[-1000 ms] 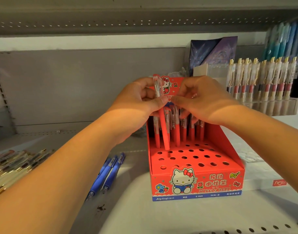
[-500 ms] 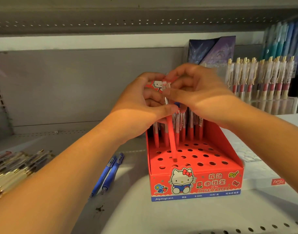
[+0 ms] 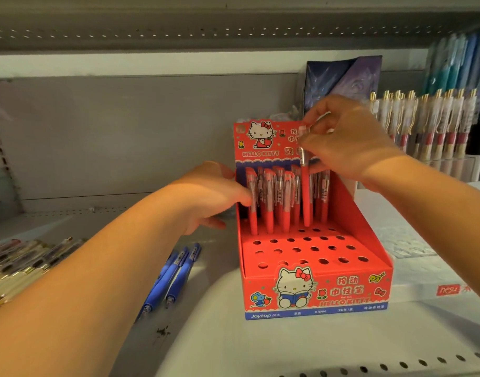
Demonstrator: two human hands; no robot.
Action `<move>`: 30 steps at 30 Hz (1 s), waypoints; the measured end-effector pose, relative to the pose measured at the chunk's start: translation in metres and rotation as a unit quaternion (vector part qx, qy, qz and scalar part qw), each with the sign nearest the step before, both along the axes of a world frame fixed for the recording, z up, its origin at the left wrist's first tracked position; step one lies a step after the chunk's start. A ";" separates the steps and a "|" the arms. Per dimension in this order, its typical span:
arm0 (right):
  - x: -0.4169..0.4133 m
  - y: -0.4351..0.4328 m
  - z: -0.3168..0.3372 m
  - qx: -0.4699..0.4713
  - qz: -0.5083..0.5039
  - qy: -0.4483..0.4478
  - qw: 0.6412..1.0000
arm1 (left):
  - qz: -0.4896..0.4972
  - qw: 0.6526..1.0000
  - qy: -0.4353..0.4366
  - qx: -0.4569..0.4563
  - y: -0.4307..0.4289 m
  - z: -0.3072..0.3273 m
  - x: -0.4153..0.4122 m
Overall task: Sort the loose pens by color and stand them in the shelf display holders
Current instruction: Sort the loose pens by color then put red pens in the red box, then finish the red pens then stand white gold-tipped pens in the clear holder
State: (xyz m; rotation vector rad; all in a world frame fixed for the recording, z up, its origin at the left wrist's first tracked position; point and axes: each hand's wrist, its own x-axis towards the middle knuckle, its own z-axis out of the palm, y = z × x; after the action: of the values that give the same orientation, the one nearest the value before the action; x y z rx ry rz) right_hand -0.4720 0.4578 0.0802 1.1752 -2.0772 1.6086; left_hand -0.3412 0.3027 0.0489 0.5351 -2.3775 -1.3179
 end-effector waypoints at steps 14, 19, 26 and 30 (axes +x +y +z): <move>0.003 -0.004 -0.008 0.033 -0.050 0.028 0.998 | -0.083 0.994 -0.065 0.041 0.002 -0.004 0.003; 0.005 0.000 -0.009 0.032 -0.068 0.042 0.996 | -0.079 0.994 -0.058 0.043 0.004 -0.004 0.004; 0.003 0.003 -0.012 0.038 -0.105 0.045 0.993 | -0.077 0.994 -0.060 0.048 0.005 -0.003 0.005; -0.002 0.008 -0.017 0.025 -0.120 0.025 0.992 | -0.075 0.994 -0.058 0.058 0.005 -0.004 0.006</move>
State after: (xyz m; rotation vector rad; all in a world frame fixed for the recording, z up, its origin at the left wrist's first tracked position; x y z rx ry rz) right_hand -0.4740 0.4662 0.0637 0.9295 -2.1442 1.4112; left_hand -0.3347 0.3077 0.0451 0.4865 -2.4883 -1.5357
